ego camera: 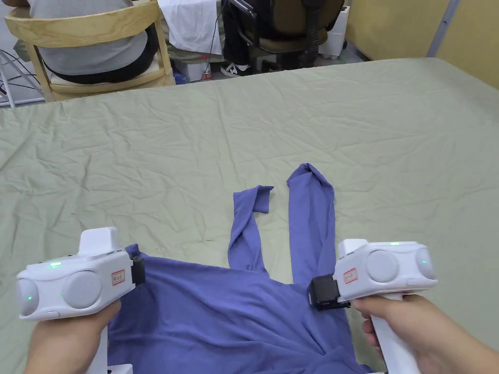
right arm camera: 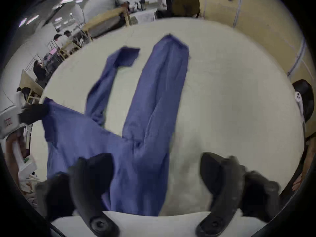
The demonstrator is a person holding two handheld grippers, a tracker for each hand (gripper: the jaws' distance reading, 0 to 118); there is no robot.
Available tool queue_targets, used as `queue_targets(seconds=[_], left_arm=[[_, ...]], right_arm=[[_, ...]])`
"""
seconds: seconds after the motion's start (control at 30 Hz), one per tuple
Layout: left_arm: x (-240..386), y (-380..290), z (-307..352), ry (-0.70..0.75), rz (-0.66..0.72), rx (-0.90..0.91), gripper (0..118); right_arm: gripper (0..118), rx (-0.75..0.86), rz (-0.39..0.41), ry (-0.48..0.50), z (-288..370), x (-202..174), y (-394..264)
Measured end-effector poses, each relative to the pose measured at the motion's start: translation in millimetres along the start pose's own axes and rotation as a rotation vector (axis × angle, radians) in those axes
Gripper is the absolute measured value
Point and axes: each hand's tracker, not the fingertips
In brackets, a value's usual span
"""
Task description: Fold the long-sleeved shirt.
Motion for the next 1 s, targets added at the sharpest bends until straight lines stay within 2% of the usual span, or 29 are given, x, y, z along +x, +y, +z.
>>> queue_targets(seconds=[0.03,0.07,0.1,0.13,0.17,0.3,0.53,0.67,0.73,0.87,1.0], left_arm=[[-2.5,0.3,10.8,-0.003,0.008,0.013,0],[-5.2,-0.1,22.5,-0.017,0.018,0.028,0],[-6.7,-0.9,33.6,-0.030,0.024,0.040,0],[-8.3,-1.3,44.5,-0.038,0.027,0.051,0],[-9.0,-3.7,59.3,-0.048,0.031,0.070,0],[-8.9,-15.7,123.2,-0.052,0.057,0.165,0],[-4.9,-44.7,259.0,-0.035,0.133,0.414,0],[-3.3,-64.0,321.6,-0.007,0.230,0.527,0],[-2.5,-62.7,344.9,-0.016,0.245,0.554,0],[2.5,-37.8,384.5,-0.051,0.178,0.645,0],[-2.6,-4.2,411.2,-0.054,0.189,0.735,0]], right_arm=[[51,-0.051,-0.017,-0.042,-1.8,-2.5,2.7],[51,0.012,0.005,-0.100,4.1,-5.6,0.7],[49,0.022,0.021,-0.075,11.6,-11.1,-0.6],[35,0.055,0.052,-0.068,21.4,-15.3,-4.0],[7,0.099,0.065,-0.041,36.4,-18.8,-12.3],[7,0.242,0.041,0.047,89.7,-23.8,-41.5],[7,0.672,0.064,0.088,239.2,-40.6,-116.8],[7,0.871,0.069,0.092,305.9,-49.6,-148.4],[7,0.942,0.075,0.113,331.8,-53.7,-154.5],[7,1.072,0.142,0.088,385.2,-69.8,-149.2],[7,1.163,0.184,0.137,433.9,-81.9,-121.7]])
